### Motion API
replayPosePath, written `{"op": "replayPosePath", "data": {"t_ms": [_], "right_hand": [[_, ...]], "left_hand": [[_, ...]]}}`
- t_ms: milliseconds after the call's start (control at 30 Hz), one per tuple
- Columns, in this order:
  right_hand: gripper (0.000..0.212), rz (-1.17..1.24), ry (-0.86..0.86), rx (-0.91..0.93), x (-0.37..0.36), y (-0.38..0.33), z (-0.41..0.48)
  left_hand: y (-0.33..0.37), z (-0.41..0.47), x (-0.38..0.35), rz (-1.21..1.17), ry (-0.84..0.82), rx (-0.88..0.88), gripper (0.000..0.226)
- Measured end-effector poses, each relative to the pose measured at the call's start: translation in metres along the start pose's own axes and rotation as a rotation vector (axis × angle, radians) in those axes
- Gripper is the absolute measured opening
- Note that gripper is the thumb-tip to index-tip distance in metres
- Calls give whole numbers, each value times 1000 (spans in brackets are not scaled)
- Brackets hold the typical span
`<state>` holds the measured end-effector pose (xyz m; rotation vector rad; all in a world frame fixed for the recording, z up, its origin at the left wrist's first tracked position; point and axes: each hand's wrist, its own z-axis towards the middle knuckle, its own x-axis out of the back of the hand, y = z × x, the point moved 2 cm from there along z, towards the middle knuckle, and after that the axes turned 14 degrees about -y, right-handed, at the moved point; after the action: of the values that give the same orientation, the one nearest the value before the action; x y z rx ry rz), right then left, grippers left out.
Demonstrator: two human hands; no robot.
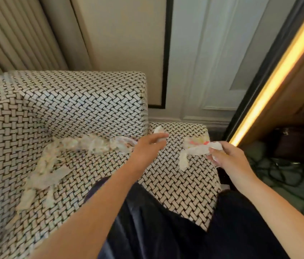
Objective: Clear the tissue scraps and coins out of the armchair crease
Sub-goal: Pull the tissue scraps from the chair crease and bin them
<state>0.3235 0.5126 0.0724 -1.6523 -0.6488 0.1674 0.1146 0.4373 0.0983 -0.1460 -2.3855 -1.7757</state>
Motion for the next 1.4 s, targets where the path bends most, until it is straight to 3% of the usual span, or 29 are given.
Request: {"op": "replayPosePath", "data": {"t_ms": [233, 600, 867, 1067, 1233, 1400], "right_hand": [[14, 407, 348, -308, 83, 97, 1], [8, 769, 479, -486, 119, 186, 1], [15, 901, 368, -539, 114, 186, 12], [57, 895, 117, -478, 113, 169, 12], [54, 793, 68, -417, 109, 140, 15], [37, 694, 18, -297, 94, 86, 17]], "left_hand": [[-3, 65, -116, -251, -264, 212, 29], [-9, 117, -197, -146, -523, 273, 36], [-2, 122, -201, -92, -586, 240, 33], [3, 117, -192, -90, -579, 210, 32], [9, 104, -169, -105, -528, 196, 32], [16, 73, -121, -158, -414, 140, 26]]}}
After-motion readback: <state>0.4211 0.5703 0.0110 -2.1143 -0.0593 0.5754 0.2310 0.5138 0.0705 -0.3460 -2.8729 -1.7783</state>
